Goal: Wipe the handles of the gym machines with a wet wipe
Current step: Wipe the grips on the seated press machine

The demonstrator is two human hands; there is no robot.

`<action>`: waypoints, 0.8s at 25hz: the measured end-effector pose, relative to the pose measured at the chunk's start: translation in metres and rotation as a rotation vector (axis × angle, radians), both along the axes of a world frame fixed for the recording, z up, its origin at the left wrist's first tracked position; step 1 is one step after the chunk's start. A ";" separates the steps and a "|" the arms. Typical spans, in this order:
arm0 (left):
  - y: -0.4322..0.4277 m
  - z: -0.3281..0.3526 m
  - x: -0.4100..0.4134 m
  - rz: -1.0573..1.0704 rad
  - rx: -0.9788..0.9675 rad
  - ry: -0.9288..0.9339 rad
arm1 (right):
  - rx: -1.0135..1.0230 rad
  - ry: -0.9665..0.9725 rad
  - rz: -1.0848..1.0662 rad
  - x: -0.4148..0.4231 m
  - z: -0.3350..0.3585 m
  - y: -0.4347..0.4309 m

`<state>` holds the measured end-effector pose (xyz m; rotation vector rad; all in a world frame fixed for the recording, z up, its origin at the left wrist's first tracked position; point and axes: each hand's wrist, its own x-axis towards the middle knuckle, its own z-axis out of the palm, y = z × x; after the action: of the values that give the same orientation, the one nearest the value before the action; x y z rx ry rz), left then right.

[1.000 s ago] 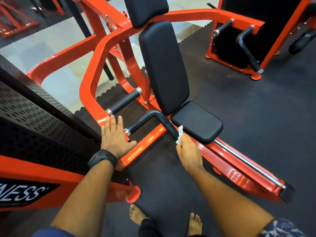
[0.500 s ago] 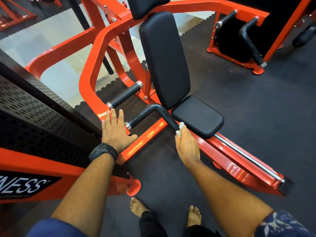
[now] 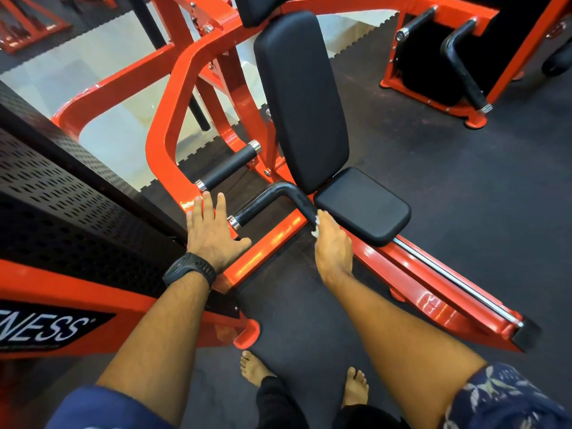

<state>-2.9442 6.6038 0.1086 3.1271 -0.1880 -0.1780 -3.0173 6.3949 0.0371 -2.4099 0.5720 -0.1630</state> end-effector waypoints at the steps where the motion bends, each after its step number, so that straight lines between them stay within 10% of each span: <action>1: 0.000 0.000 0.001 -0.004 0.002 0.000 | -0.091 -0.016 0.121 0.006 -0.001 -0.004; 11: 0.001 -0.002 0.002 -0.011 0.023 0.020 | -0.779 -0.381 0.739 0.013 -0.016 -0.045; 20: 0.003 -0.002 0.000 -0.019 0.024 0.034 | -0.549 -0.486 0.622 0.046 0.010 -0.021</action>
<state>-2.9438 6.6065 0.1065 3.1449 -0.2168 -0.2356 -2.9708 6.3741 0.0475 -2.7875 -0.5087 -0.6759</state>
